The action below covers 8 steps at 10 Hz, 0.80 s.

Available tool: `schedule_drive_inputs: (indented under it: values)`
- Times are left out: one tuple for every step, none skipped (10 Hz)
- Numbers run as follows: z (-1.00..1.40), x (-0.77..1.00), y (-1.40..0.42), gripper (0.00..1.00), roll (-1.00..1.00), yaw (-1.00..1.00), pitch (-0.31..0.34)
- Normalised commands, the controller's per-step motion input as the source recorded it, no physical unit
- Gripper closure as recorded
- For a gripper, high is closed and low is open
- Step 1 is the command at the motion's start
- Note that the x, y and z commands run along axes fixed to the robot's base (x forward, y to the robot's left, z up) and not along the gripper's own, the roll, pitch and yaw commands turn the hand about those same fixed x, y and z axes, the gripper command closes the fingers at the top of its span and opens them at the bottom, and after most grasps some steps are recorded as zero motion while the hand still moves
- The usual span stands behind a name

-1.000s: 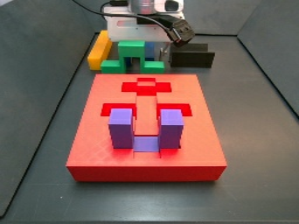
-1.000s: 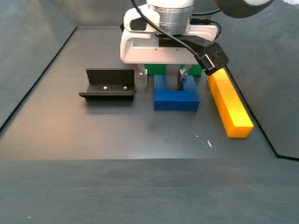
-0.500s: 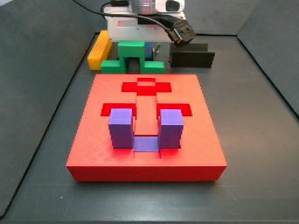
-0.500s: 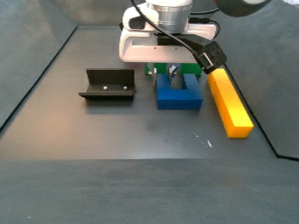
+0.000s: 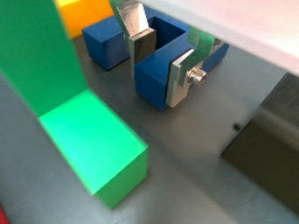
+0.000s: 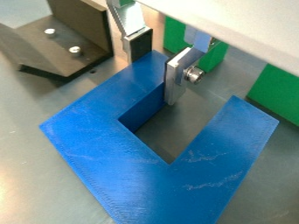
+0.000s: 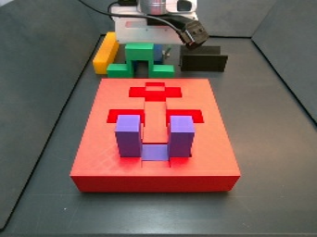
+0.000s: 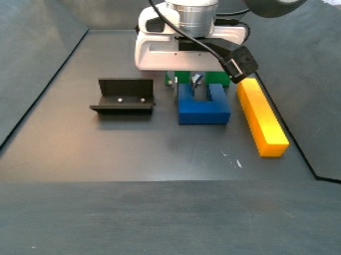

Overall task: Pick up the blue object. Move up. Place the blue object on the fixture. Regrasp the blue object. Move to above the board. Insert the blue object.
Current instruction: Pick up the blue object, then move up.

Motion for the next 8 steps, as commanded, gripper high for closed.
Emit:
schedule_drive_inputs:
  values:
    - [0.0, 0.0, 0.0, 1.0, 0.0, 0.0, 0.0]
    - [0.0, 0.0, 0.0, 1.0, 0.0, 0.0, 0.0]
    - [0.0, 0.0, 0.0, 1.0, 0.0, 0.0, 0.0]
    - [0.0, 0.0, 0.0, 1.0, 0.0, 0.0, 0.0]
    - [0.0, 0.0, 0.0, 1.0, 0.0, 0.0, 0.0]
    - [0.0, 0.0, 0.0, 1.0, 0.0, 0.0, 0.0]
    - [0.0, 0.0, 0.0, 1.0, 0.0, 0.0, 0.0]
    - [0.83, 0.0, 0.0, 1.0, 0.0, 0.0, 0.0]
